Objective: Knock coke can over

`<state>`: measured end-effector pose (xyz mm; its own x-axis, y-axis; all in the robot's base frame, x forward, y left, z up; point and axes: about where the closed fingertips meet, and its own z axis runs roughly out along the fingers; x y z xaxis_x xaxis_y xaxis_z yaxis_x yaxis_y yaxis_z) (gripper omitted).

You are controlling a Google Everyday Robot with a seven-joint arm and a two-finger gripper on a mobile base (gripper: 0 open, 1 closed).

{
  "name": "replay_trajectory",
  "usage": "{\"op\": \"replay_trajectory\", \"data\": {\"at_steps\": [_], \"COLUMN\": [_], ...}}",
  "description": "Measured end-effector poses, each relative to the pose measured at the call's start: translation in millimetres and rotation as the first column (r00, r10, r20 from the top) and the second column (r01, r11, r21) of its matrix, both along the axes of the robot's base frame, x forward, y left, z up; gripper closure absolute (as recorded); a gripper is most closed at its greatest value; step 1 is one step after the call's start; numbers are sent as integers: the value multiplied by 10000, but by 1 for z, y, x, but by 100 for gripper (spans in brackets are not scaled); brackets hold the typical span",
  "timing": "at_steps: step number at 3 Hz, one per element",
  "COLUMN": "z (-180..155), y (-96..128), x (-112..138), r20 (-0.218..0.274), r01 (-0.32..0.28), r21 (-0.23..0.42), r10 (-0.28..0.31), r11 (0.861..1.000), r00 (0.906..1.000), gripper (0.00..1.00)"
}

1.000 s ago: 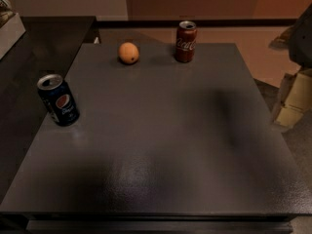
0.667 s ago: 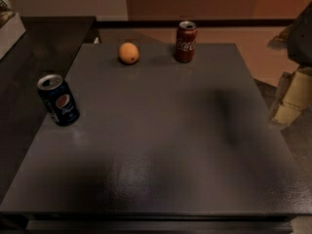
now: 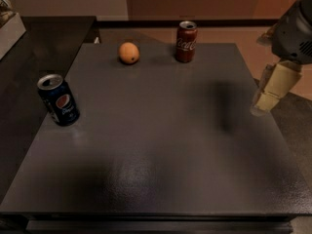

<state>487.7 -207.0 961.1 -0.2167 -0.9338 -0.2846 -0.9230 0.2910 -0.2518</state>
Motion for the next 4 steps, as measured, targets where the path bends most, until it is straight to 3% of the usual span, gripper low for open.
{"op": "replay_trajectory", "data": {"at_steps": [1,2,4], "z": [-6,-22,-53], "y": [2,6,12], "x": [15,73,167], "r20": [64,280,216], "r01": [7,315,1285], "r21": [172,853,2321], "r10": [-8,-340,-1372], "r11": [9999,9959,9642], "r00": [10000,9990,9903], "gripper": [0,0,0]}}
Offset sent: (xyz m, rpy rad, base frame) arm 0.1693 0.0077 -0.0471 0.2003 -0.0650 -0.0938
